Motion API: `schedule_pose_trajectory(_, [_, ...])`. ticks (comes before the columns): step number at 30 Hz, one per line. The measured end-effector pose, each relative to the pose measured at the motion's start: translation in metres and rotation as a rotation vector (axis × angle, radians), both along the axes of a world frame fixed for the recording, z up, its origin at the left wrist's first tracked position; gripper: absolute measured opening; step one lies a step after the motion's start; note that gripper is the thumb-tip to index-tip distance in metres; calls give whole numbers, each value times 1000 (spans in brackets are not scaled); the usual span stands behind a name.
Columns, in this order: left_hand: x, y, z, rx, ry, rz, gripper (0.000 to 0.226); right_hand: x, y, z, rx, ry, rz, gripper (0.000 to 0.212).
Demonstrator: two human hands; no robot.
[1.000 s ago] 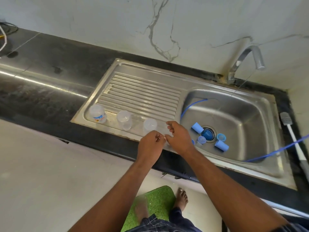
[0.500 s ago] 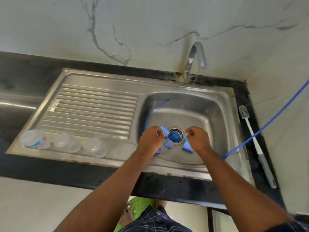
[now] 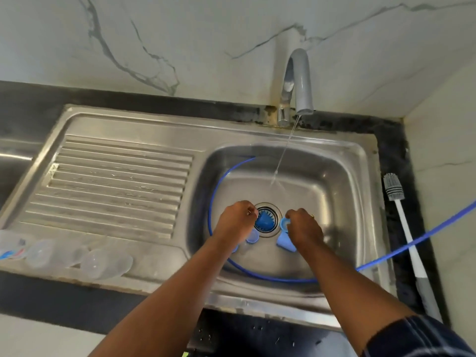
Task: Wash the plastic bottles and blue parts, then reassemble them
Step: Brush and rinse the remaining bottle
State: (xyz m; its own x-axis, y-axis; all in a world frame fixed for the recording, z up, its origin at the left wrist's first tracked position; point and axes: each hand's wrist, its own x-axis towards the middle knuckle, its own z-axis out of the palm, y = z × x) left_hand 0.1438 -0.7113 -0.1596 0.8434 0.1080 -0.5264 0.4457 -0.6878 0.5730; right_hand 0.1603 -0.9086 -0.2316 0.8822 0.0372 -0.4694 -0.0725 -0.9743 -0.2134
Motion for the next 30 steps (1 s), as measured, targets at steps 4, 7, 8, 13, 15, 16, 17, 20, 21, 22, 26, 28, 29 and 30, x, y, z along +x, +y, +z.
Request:
schedule_pose_trajectory(4, [7,1,-10,-27,13,0,17,8,-2,-8,-38,5,38,30])
schedule_pose_trajectory(7, [13,2,-15,-40,22,-5,19,10,-4,-6,-37,-27,14,27])
schedule_pose_trajectory(8, [15,2,-15,-45,27,-9,20,11,-5,-6,-22,-40,-9,24])
schedule_pose_trajectory(13, [26,-6,-17,-106,76,-33,19,15,-9,5,52,-72,-159,13])
schedule_pose_trajectory(15, [29,-11,-18,-141,84,-36,20,15,-13,8,86,-69,-226,13])
schedule_pose_trajectory(16, [31,-14,-19,-154,87,-38,21,15,-15,9,111,-65,-259,14])
schedule_pose_trajectory(17, [32,-17,-20,-162,86,-49,22,15,-17,10,133,-61,-288,15])
schedule_pose_trajectory(20, [35,-25,-25,-150,75,-116,25,14,-18,10,155,-49,-324,17])
schedule_pose_trajectory(21, [35,-27,-27,-148,75,-131,25,13,-18,10,147,-48,-320,17])
schedule_pose_trajectory(22, [35,-29,-30,-149,78,-138,25,13,-18,11,139,-46,-316,16])
schedule_pose_trajectory(26, [31,-30,-41,-182,103,-109,24,9,-16,9,124,-20,-301,15])
schedule_pose_trajectory(28, [30,-27,-44,-200,116,-86,24,7,-17,7,133,-9,-289,15])
schedule_pose_trajectory(29, [30,-26,-45,-209,119,-79,24,6,-17,7,139,-18,-285,15])
schedule_pose_trajectory(30, [29,-24,-45,-220,123,-75,24,4,-18,8,148,-38,-287,15])
